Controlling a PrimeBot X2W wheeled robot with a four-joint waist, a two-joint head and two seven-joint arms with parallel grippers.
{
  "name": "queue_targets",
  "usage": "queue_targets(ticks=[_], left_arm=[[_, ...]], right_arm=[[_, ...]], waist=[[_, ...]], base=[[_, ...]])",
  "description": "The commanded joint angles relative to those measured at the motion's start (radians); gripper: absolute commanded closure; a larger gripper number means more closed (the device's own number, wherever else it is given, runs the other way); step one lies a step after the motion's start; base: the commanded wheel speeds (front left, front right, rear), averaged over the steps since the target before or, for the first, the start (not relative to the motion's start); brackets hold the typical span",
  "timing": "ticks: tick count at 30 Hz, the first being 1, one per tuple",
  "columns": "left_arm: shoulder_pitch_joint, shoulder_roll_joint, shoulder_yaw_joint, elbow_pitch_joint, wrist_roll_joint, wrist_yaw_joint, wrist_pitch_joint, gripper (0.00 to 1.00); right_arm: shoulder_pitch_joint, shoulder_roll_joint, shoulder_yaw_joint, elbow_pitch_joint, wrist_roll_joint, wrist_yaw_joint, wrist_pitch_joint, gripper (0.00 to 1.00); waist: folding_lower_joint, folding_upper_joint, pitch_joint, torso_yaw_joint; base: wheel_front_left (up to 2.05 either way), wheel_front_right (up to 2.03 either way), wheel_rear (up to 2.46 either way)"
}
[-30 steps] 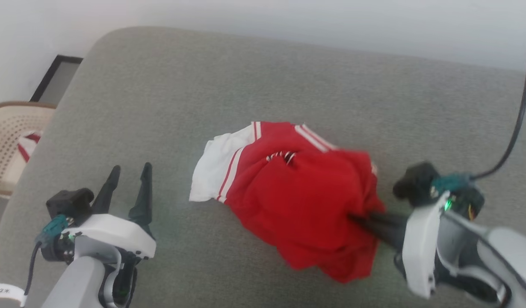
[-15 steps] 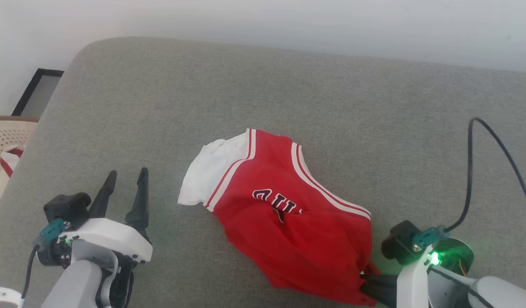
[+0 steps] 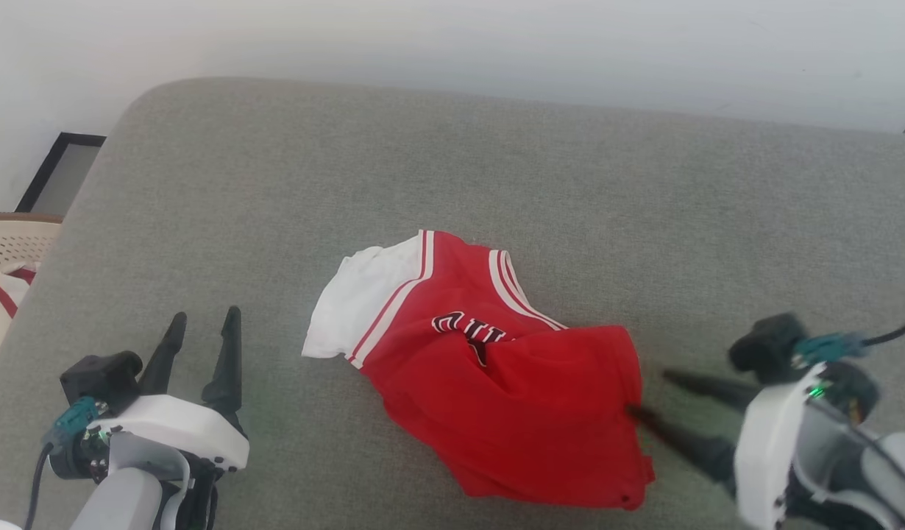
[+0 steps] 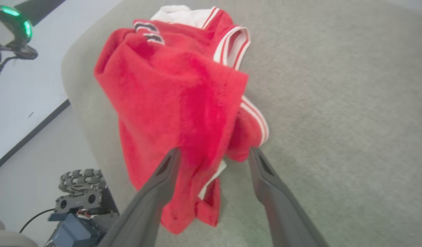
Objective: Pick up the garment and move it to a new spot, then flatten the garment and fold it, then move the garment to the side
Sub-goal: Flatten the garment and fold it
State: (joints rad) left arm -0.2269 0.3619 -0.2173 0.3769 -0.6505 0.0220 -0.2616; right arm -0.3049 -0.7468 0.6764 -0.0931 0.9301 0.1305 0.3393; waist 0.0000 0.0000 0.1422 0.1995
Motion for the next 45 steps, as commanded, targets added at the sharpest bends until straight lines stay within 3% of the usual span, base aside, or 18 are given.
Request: queue_targets(ticks=[1, 7, 10, 17, 23, 24, 25, 31, 45], left_arm=[[0.009, -0.002, 0.004, -0.007, 0.011, -0.002, -0.004, 0.00], [0.005, -0.009, -0.003, -0.026, 0.024, -0.008, -0.005, 0.00], [-0.006, -0.015, -0.009, -0.028, 0.029, -0.009, -0.004, 0.00], [-0.024, -0.030, -0.014, -0.024, 0.036, -0.012, -0.005, 0.00], [-0.042, -0.046, -0.012, -0.016, 0.039, -0.018, -0.005, 0.00], [-0.045, -0.049, -0.012, -0.013, 0.041, -0.018, -0.005, 0.00], [-0.047, -0.053, -0.013, -0.010, 0.043, -0.018, -0.005, 0.00], [-0.050, -0.066, 0.004, -0.001, 0.048, -0.026, -0.005, 0.00], [-0.050, -0.081, 0.033, 0.004, 0.078, -0.050, -0.005, 0.00]], right_arm=[[0.010, 0.003, -0.018, 0.007, -0.024, 0.000, -0.009, 0.00], [0.005, 0.035, -0.110, 0.084, -0.122, 0.000, -0.022, 0.00], [-0.005, 0.054, -0.109, 0.116, -0.141, 0.000, 0.005, 0.00], [-0.042, 0.082, -0.045, 0.136, -0.103, 0.000, 0.053, 0.00], [-0.119, 0.110, 0.044, 0.239, -0.138, 0.000, 0.044, 0.00], [-0.139, 0.108, 0.065, 0.258, -0.164, 0.000, 0.037, 0.80], [-0.154, 0.115, 0.082, 0.280, -0.170, 0.000, 0.029, 1.00], [-0.234, 0.109, 0.088, 0.378, -0.204, 0.000, -0.035, 1.00], [-0.385, 0.008, -0.076, 0.479, -0.323, 0.000, -0.134, 1.00]], waist=[[0.0000, 0.0000, 0.001, 0.003], [0.0000, 0.0000, 0.019, 0.026], [0.0000, 0.0000, 0.033, 0.040], [0.0000, 0.0000, 0.057, 0.063], [0.0000, 0.0000, 0.084, 0.081], [0.0000, 0.0000, 0.087, 0.085], [0.0000, 0.0000, 0.089, 0.087], [0.0000, 0.0000, 0.090, 0.090], [0.0000, 0.0000, 0.083, 0.081]], base=[[0.00, 0.00, 0.00], [0.00, 0.00, 0.00], [0.00, 0.00, 0.00], [0.00, 0.00, 0.00], [0.00, 0.00, 0.00], [0.00, 0.00, 0.00], [0.00, 0.00, 0.00], [0.00, 0.00, 0.00], [0.00, 0.00, 0.00]])
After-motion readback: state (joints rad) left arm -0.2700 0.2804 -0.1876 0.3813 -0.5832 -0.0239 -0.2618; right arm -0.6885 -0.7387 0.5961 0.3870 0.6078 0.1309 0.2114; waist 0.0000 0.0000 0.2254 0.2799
